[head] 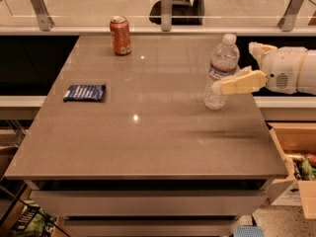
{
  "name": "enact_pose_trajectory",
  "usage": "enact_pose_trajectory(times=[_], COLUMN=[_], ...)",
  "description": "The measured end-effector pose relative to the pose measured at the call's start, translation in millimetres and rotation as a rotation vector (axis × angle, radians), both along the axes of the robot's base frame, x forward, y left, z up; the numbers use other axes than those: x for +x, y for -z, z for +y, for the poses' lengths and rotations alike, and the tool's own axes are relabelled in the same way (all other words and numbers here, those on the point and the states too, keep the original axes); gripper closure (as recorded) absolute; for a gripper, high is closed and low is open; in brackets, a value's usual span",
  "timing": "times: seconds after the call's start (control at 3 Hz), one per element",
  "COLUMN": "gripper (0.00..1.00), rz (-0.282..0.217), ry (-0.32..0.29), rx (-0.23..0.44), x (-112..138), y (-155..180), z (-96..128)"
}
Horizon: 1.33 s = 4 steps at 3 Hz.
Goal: Move water bottle near coke can
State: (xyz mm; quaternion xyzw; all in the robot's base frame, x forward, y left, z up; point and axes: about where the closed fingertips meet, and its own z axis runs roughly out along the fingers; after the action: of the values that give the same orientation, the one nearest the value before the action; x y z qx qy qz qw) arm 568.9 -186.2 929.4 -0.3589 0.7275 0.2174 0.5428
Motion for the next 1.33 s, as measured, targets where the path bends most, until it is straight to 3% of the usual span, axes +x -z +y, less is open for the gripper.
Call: enact_pose_trajectory(times=[0.33,1.33], gripper=[0.18,0.88], rz=[0.0,-0.002], ry=[-0.003,-0.016], rx=[-0.001,-0.002], x=[0.0,0.2], y=[-0.2,-2.0], z=[2.0,10.0])
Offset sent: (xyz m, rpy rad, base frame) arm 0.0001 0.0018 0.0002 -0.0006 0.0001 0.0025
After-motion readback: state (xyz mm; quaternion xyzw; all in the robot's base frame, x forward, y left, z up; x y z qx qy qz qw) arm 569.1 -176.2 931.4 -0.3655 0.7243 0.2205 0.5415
